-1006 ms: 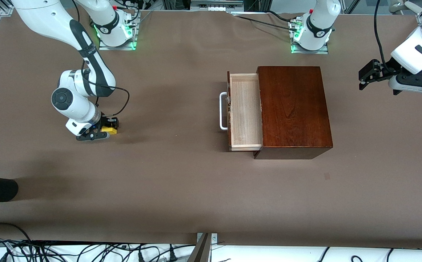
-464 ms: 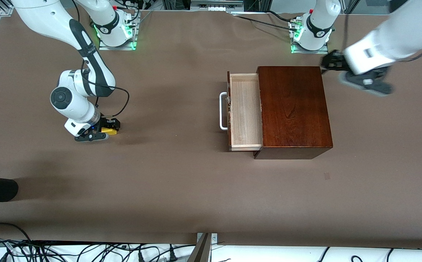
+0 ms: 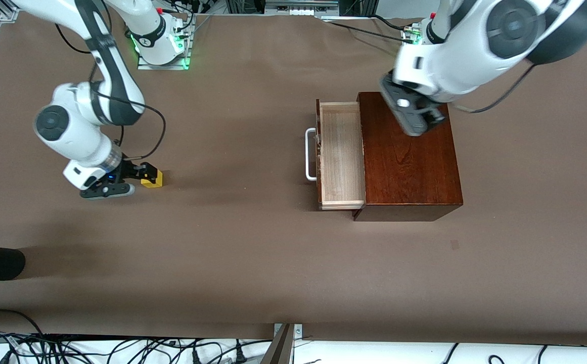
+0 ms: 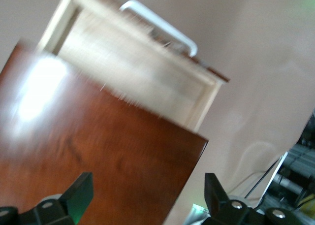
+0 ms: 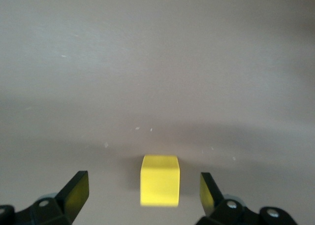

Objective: Open drawer, take yellow block, close drawer
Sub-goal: 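Release the cube on the table while the left gripper reaches the drawer, then push the drawer front into the box with the left gripper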

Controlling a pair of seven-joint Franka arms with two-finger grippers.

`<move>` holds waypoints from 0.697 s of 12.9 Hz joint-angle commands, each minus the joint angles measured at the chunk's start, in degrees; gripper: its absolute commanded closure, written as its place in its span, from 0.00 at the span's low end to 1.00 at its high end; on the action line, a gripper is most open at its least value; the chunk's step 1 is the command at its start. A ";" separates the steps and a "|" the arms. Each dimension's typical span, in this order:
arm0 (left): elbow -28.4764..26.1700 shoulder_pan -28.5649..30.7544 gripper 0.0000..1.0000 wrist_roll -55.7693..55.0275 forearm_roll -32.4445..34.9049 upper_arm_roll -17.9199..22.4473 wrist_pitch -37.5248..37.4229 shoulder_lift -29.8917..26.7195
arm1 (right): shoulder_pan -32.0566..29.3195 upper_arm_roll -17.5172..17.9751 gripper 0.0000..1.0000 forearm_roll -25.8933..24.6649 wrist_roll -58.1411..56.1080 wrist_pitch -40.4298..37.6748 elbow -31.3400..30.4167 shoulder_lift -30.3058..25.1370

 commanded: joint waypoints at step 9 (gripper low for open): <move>8.84 -15.80 0.00 29.27 2.52 -2.29 24.82 20.37 | -0.56 -0.07 0.00 0.88 -1.76 -41.79 29.73 -7.62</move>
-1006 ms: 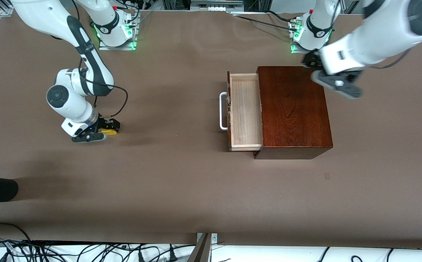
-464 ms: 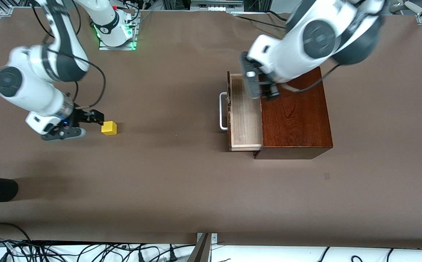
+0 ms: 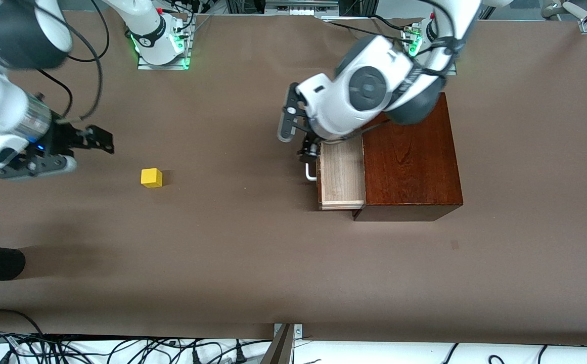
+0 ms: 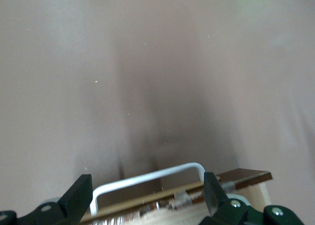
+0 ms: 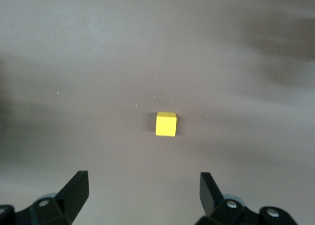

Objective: Open drawer, take yellow block, close drawer
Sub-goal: 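Push the drawer front into the box with the left gripper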

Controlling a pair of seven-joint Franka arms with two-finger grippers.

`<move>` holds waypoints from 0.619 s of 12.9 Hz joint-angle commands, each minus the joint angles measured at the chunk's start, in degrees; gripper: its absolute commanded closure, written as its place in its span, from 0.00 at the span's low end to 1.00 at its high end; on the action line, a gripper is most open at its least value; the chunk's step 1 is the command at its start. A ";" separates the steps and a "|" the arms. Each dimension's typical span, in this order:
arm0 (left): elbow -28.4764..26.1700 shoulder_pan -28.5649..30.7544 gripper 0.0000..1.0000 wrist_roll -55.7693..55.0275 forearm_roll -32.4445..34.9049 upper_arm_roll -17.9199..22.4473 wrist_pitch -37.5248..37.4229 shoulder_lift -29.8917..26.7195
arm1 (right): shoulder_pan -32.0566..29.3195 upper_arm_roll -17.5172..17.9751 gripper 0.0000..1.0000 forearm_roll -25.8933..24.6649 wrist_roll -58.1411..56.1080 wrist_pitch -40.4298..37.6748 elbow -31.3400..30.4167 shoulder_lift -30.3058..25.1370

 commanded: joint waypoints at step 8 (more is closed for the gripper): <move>-1.25 -7.34 0.00 -5.87 18.82 1.04 4.23 7.54 | -0.33 -0.35 0.00 -0.52 -4.53 1.01 -5.71 -8.60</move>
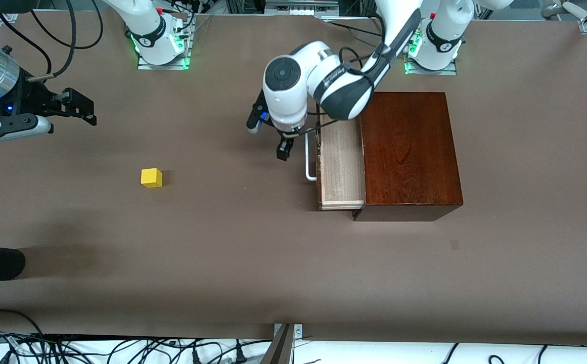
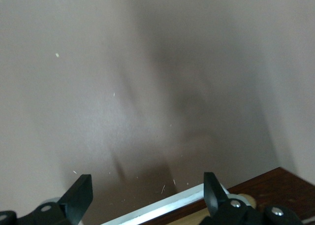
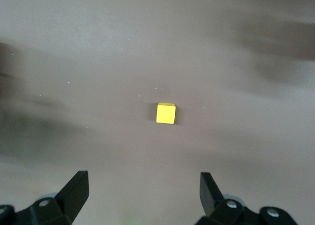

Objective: Open drawer, take yellow block, close drawer
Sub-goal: 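Push the drawer front into the box with the left gripper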

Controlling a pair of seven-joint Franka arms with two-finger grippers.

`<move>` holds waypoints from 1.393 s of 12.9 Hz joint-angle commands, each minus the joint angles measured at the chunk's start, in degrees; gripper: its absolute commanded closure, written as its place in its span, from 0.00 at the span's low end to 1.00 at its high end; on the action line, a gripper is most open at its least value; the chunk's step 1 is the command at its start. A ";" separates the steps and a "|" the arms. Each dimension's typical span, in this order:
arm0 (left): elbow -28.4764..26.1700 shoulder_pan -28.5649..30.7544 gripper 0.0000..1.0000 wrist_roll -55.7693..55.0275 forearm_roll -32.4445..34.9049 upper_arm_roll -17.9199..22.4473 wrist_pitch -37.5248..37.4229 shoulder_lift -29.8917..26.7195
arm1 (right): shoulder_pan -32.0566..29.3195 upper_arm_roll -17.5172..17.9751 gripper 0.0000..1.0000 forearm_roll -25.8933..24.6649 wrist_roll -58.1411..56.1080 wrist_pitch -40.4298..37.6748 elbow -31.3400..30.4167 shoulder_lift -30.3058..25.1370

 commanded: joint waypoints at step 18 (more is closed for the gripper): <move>-0.58 7.46 0.00 -0.13 7.93 2.98 -18.89 -3.44 | -0.15 0.19 0.00 -3.23 -1.83 0.80 1.13 -0.82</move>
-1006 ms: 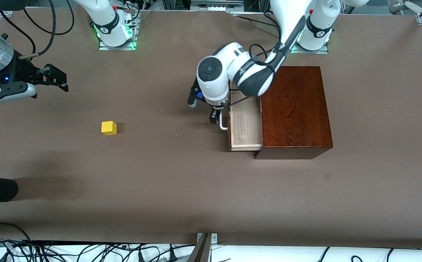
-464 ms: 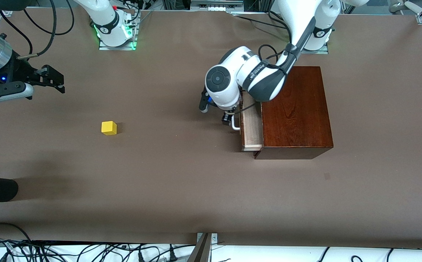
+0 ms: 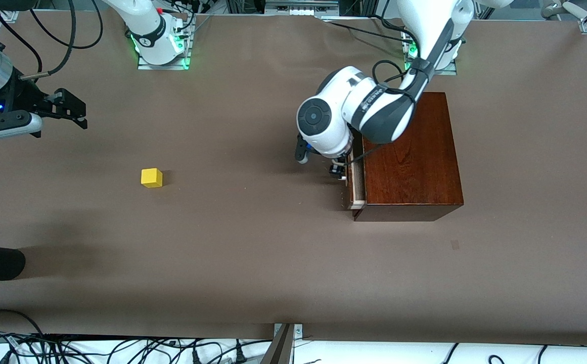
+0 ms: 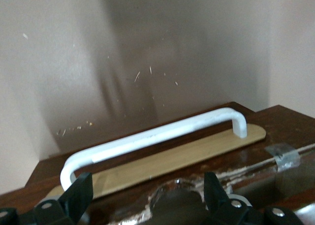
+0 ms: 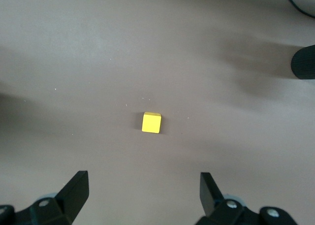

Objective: Open drawer, take yellow block, close drawer
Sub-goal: 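Push the drawer front into the box with the left gripper, then press the drawer fully shut with the left gripper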

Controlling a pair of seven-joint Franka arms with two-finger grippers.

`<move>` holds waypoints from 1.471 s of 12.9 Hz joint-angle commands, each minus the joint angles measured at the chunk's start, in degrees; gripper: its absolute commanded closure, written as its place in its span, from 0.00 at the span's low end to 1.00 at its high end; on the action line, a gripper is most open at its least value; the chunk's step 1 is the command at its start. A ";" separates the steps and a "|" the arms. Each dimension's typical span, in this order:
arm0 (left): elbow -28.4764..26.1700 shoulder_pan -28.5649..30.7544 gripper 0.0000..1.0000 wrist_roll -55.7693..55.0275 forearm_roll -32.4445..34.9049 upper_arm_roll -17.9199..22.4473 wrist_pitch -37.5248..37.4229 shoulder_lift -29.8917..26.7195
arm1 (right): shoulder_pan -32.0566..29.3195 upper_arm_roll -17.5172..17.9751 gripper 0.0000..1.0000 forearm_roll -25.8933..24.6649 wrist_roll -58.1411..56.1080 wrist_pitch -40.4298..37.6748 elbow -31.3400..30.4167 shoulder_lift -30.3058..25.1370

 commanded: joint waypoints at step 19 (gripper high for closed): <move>-1.28 -0.72 0.00 -4.07 12.51 1.57 -6.54 -0.05 | -0.19 -0.03 0.00 0.24 0.26 -1.71 0.13 -0.74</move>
